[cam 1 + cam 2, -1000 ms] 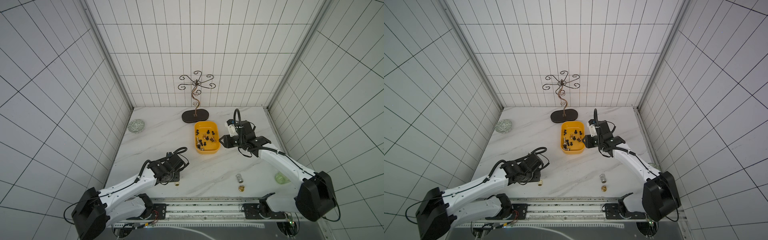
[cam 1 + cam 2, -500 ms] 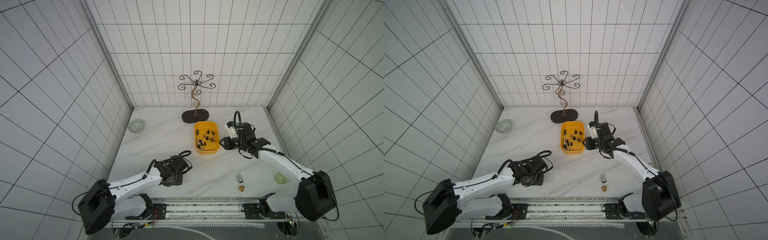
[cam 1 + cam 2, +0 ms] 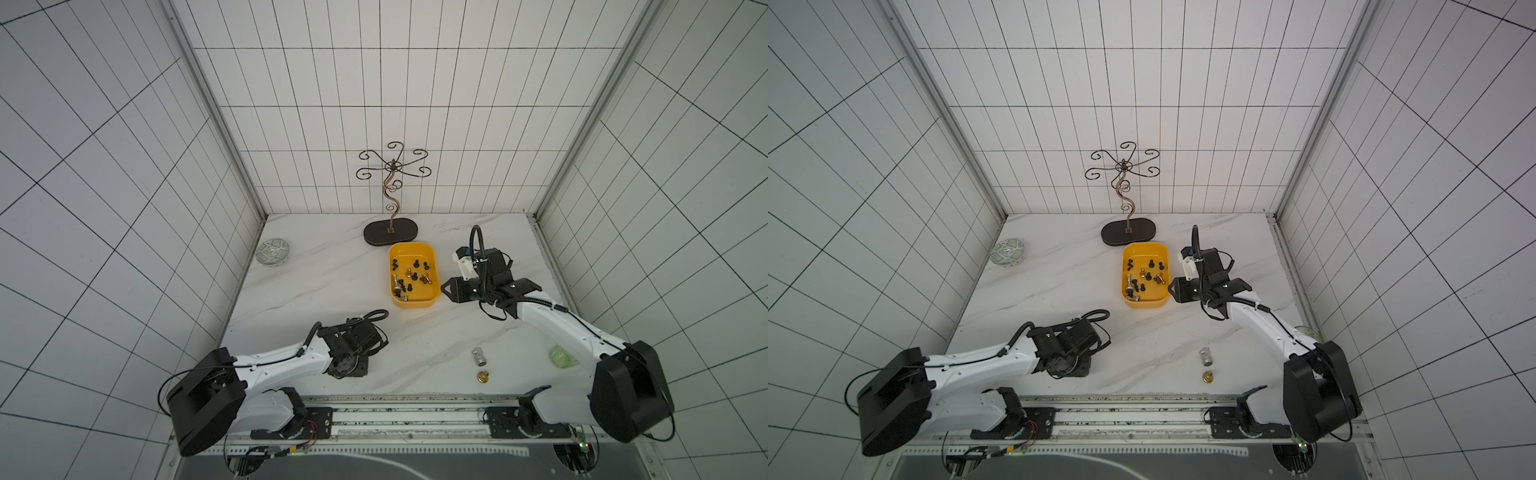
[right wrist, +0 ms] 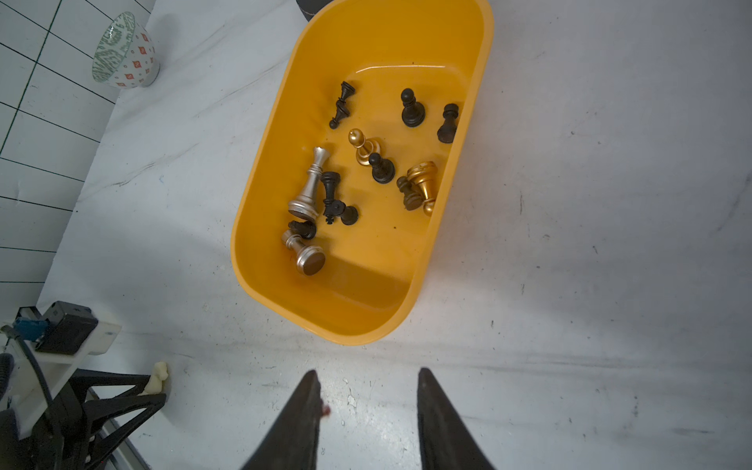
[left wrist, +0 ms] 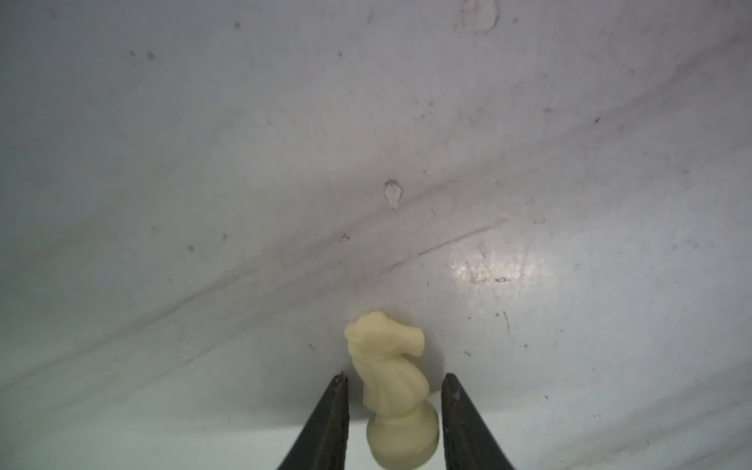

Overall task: Put the chess pieces into the storage box
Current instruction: Pick up the chess piece at the center of the board.

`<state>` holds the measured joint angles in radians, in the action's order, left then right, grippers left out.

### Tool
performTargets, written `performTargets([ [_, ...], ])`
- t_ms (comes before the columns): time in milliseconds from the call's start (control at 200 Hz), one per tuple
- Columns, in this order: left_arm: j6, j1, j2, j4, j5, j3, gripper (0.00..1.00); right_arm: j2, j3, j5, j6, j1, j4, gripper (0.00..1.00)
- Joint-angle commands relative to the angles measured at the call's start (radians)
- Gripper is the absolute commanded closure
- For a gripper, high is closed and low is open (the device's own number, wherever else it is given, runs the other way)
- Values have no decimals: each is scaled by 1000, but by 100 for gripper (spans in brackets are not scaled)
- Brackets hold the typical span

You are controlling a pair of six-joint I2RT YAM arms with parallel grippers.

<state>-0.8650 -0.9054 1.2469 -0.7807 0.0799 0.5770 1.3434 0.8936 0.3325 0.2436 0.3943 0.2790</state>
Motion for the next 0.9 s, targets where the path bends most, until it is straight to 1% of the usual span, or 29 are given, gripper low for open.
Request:
performTargets([
  [0,-24,-10,22,36,14,-11,72,-31,-58,11,-20,-11,-5,60],
  [135,-21,-14,14,35,18,-8,80,-37,-64,8,-20,-15,-4,60],
  [225,-21,-15,3,27,21,4,81,-38,-66,8,-18,-18,-4,60],
  [305,-13,-15,-15,2,35,43,81,-44,-67,5,-17,-21,-4,60],
  [435,34,-15,-15,-52,86,177,81,-50,-66,3,-15,-28,-3,60],
  [520,74,-12,20,-82,118,277,80,-54,-66,2,-16,-33,-3,60],
  [640,146,8,88,-89,130,401,80,-64,-67,-4,-15,-40,1,60],
  [730,205,41,139,-66,129,482,80,-74,-71,-9,-13,-45,6,60],
  [820,250,75,198,-7,128,564,79,-86,-79,-16,-10,-50,9,61],
  [895,286,86,258,43,125,637,79,-95,-85,-22,-4,-54,12,61],
])
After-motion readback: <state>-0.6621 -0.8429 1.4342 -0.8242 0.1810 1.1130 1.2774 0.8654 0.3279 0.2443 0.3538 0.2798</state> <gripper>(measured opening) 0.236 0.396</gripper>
